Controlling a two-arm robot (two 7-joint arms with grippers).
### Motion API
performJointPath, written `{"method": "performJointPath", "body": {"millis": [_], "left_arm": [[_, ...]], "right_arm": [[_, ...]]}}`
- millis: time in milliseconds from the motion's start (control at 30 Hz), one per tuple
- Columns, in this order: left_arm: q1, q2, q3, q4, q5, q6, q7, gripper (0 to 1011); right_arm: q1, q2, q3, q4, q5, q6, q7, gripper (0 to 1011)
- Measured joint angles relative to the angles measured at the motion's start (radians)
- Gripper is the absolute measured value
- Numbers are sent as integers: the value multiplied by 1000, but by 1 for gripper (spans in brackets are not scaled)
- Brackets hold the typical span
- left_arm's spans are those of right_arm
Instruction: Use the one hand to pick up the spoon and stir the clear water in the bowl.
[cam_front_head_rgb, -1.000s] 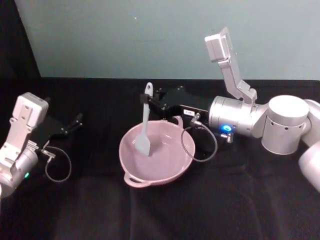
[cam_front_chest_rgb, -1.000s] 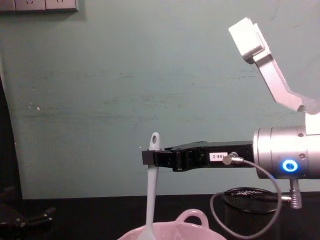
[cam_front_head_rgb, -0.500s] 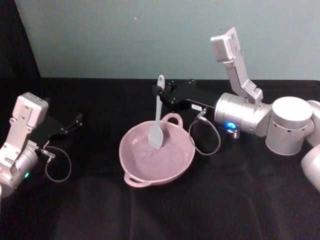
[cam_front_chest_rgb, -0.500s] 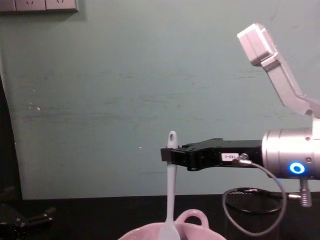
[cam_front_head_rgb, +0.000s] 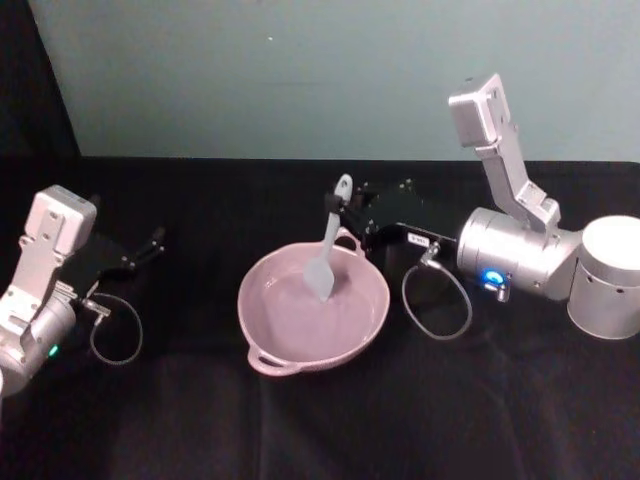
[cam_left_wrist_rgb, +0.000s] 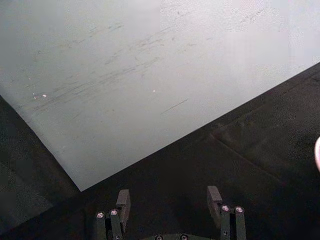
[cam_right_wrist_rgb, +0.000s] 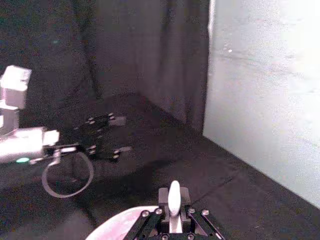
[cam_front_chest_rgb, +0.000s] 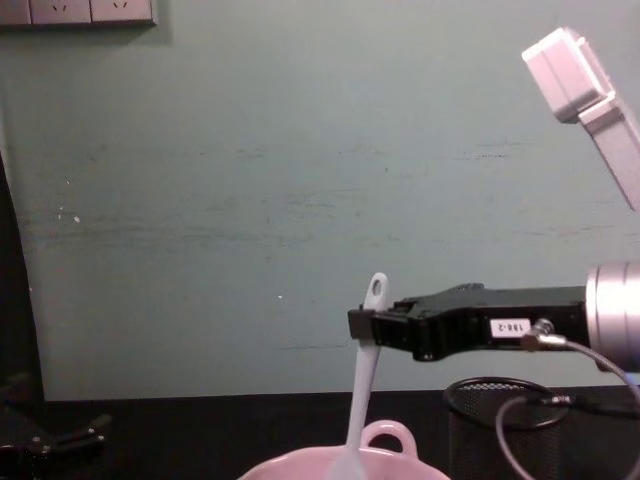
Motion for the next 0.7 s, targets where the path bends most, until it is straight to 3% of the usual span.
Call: {"method": "performJointPath", "body": {"millis": [233, 400, 700], "left_arm": [[0, 0, 0, 0, 0, 0, 0, 1011], [0, 0, 0, 0, 0, 0, 0, 1011], [0, 0, 0, 0, 0, 0, 0, 1011]], "right_arm": [[-27, 11, 1, -44, 19, 21, 33, 117], [-28, 0, -13, -52, 29, 28, 51, 118], [24, -58, -37, 29, 23, 17, 63, 118]]}}
